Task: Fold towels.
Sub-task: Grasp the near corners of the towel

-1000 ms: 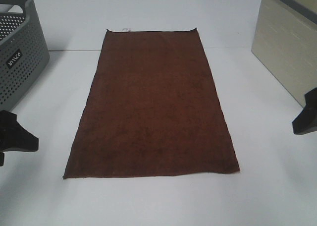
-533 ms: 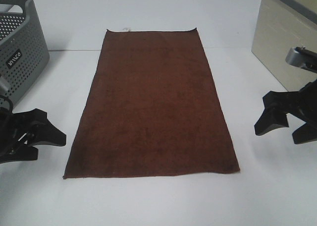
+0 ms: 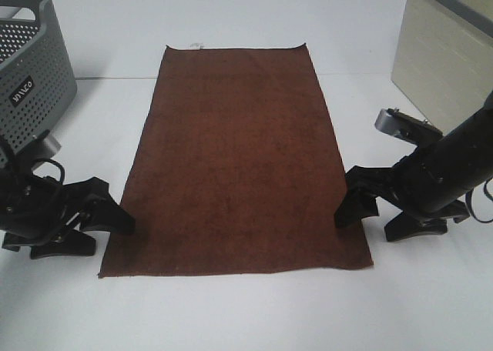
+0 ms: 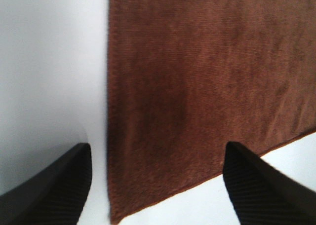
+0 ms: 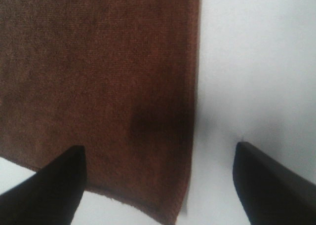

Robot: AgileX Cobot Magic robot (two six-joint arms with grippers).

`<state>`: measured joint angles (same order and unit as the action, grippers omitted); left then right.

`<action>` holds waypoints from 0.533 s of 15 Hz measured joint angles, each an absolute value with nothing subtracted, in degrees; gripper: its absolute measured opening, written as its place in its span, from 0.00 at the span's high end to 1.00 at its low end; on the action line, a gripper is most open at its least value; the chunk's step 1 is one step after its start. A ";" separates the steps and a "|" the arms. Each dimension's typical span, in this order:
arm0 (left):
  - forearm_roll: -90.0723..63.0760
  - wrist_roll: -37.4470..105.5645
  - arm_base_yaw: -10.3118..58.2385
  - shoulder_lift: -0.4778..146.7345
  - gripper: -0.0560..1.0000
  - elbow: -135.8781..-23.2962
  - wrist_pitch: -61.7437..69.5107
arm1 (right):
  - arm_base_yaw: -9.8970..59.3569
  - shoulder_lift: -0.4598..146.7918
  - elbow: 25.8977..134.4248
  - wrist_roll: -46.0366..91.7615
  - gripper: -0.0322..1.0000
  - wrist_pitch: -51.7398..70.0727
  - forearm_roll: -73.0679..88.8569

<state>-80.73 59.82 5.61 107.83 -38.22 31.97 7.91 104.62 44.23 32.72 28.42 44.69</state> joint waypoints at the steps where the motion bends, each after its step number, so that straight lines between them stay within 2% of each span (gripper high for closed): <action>1: -81.65 59.82 6.99 108.63 0.27 -38.90 31.97 | 8.48 105.77 44.35 32.83 0.23 27.73 46.47; 4: -84.68 59.70 9.91 111.21 0.28 -41.37 33.12 | 8.65 107.77 44.98 34.26 0.28 26.99 49.85; 5: -85.08 59.36 10.54 111.84 0.35 -41.88 33.06 | 8.65 108.52 45.21 35.70 0.35 26.93 51.85; 8: -84.74 58.33 10.60 112.64 0.66 -41.88 31.40 | 8.65 109.55 45.32 38.67 0.52 26.87 54.77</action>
